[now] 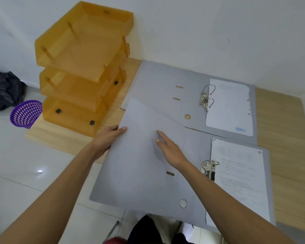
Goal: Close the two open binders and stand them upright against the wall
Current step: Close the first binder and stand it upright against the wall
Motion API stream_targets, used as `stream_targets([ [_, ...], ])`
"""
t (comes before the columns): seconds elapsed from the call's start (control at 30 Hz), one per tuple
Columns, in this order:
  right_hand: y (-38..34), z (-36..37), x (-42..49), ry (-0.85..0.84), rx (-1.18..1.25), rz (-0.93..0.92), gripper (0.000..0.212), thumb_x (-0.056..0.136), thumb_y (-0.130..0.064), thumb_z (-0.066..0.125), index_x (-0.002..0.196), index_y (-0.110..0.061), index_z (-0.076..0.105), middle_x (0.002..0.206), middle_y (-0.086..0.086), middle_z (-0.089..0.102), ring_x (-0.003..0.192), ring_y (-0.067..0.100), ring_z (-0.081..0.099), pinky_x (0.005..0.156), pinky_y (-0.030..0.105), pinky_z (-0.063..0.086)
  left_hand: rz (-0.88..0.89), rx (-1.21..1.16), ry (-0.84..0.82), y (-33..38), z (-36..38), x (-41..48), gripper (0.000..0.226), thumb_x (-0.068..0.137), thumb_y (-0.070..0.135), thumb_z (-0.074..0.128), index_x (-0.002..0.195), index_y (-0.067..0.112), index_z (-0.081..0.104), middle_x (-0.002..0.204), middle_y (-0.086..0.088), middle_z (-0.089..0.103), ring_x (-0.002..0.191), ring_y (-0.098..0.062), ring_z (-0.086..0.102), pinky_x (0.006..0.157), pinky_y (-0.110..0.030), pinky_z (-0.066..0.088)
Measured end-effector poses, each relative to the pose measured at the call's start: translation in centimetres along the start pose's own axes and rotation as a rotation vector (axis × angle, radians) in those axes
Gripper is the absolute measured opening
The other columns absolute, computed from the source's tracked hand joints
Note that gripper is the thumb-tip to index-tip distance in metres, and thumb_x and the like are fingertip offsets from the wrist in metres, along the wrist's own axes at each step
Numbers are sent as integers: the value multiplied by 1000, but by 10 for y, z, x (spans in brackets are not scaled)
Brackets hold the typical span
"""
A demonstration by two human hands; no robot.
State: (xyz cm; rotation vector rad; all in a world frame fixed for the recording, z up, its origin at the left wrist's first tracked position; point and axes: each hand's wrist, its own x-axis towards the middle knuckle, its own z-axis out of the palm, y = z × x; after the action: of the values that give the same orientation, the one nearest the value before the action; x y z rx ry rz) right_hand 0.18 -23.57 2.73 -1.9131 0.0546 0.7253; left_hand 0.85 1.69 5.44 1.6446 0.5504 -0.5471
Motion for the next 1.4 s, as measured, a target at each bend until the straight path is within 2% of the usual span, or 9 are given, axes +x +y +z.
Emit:
stream_targets([
  [0.1, -28, -17, -14, 23, 38, -126, 53, 104, -50, 38, 155, -39, 33, 166, -15, 26, 153, 6, 22, 115, 20, 16, 100, 93, -178, 38, 20, -33, 40, 96, 51, 59, 128, 27, 68, 118, 9, 78, 105, -13, 76, 83, -33, 58],
  [0.33, -59, -67, -56, 63, 103, -291, 51, 102, -58, 36, 152, -49, 34, 162, -24, 28, 151, 4, 26, 122, 47, 31, 204, -202, -312, 84, 126, -65, 58, 98, 66, 37, 136, 29, 61, 129, 0, 73, 119, -20, 70, 92, -36, 59],
  [0.53, -44, -122, -99, 98, 256, -283, 49, 102, -57, 37, 151, -54, 32, 160, -21, 32, 140, 11, 47, 101, 40, 56, 321, -157, -299, 89, 219, -67, 72, 94, 75, 23, 151, 37, 45, 152, -1, 55, 141, -21, 50, 115, -48, 41],
  [0.67, -20, -162, -127, 208, 303, -252, 57, 100, -57, 44, 154, -48, 30, 154, -22, 37, 132, 8, 51, 87, 28, 60, 450, 51, -257, 79, 286, -66, 59, 99, 68, 18, 156, 54, 12, 161, 31, 14, 146, 4, 19, 113, -14, 27],
  [0.73, -2, -185, -136, 310, 249, -229, 54, 99, -47, 52, 151, -40, 38, 148, -15, 53, 133, 13, 55, 99, 39, 56, 471, 190, -225, 63, 314, -55, 64, 100, 66, 17, 159, 47, 3, 167, 25, 6, 155, -6, 9, 124, -29, 24],
  [0.83, 32, -219, -147, 479, 184, -165, 47, 95, -18, 62, 139, -22, 47, 123, -10, 63, 117, 15, 62, 92, 25, 51, 429, 535, -109, 34, 340, -37, 64, 104, 58, 18, 161, 39, -3, 171, 11, -11, 158, -18, -11, 125, -54, -3],
  [0.97, 84, -250, -156, 583, 129, -36, 56, 91, -5, 63, 142, -15, 42, 120, -5, 59, 104, 14, 60, 71, 11, 45, 422, 686, -29, -2, 355, -27, 62, 106, 54, 24, 162, 38, 3, 171, 12, -8, 158, -15, -9, 124, -51, -3],
  [1.2, 161, -276, -157, 678, 143, 109, 77, 88, -1, 65, 155, -15, 31, 145, 4, 55, 114, 13, 54, 93, 21, 42, 330, 633, 93, -36, 350, -38, 79, 99, 44, 55, 163, 28, 12, 173, 3, -1, 159, -26, 0, 122, -54, 16],
  [1.4, 194, -252, -142, 626, -97, 255, 84, 86, -18, 73, 157, -18, 29, 158, 13, 31, 144, 31, 33, 112, 37, 35, 181, 334, 137, -45, 349, -47, 89, 88, 33, 76, 159, 18, 25, 156, -7, 46, 138, -32, 50, 112, -48, 43],
])
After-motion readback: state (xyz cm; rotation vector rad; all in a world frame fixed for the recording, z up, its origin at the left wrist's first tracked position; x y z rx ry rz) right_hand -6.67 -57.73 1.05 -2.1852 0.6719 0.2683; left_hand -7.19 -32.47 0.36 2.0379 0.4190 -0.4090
